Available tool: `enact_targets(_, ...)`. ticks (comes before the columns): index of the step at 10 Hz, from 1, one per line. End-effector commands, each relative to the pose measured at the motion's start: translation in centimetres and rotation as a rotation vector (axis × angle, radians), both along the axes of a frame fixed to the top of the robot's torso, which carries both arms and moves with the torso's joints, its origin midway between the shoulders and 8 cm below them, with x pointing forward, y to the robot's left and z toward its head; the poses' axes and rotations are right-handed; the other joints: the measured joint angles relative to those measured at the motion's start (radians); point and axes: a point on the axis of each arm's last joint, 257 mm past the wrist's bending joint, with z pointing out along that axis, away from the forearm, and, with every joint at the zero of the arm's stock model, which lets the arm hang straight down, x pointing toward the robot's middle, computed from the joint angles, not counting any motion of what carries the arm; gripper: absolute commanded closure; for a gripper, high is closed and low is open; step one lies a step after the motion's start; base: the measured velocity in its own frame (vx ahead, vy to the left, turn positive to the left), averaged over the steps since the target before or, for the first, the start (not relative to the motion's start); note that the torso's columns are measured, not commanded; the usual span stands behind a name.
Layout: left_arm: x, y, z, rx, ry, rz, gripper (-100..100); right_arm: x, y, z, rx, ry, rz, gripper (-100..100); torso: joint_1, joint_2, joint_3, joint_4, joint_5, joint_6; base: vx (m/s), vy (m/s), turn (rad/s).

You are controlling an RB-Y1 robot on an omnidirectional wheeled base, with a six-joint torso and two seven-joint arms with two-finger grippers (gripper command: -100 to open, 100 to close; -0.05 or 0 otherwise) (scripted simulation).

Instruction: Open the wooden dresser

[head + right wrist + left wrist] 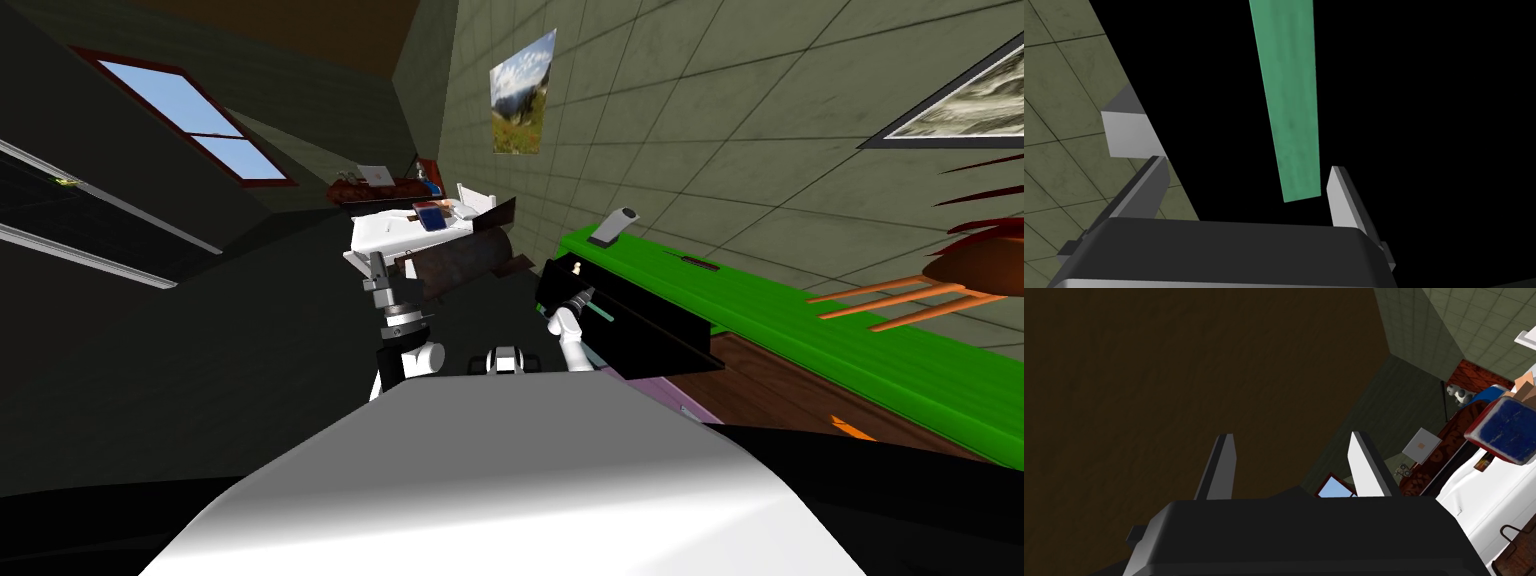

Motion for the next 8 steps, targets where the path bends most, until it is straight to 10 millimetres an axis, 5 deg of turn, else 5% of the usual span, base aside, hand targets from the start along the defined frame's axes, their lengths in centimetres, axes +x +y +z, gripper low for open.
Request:
enact_targets(1,0.0,0.0,0.0,0.000,0.000,0.000,0,1.1,0.8,1.6,-0.001,0.000,0.007,-100,0.001,0.000,0.000,0.000,0.000,0.000,-0.029,-0.024,-0.013)
enact_targets(3,0.0,0.0,0.0,0.000,0.000,0.000,0,1.8,1.5,2.7,0.000,0.001,0.013,-100,0.003,0.004,0.002,0.003,0.003,0.000,-0.026,-0.024,-0.024)
enact_targets(4,0.0,0.0,0.0,0.000,0.000,0.000,0,1.3,1.4,1.7,0.005,0.010,0.009,-100,0.004,0.006,0.003,0.005,0.004,0.000,-0.005,-0.013,0.007)
enact_targets(5,0.0,0.0,0.0,0.000,0.000,0.000,0,1.3,1.5,1.6,0.005,0.014,0.011,0,0.005,0.006,0.003,0.004,0.003,0.001,0.000,0.000,0.000)
enact_targets(8,0.0,0.0,0.0,0.000,0.000,0.000,0,1.2,1.6,1.2,0.010,0.022,0.011,0,0.002,0.004,0.002,0.002,0.002,0.001,0.000,0.000,0.000)
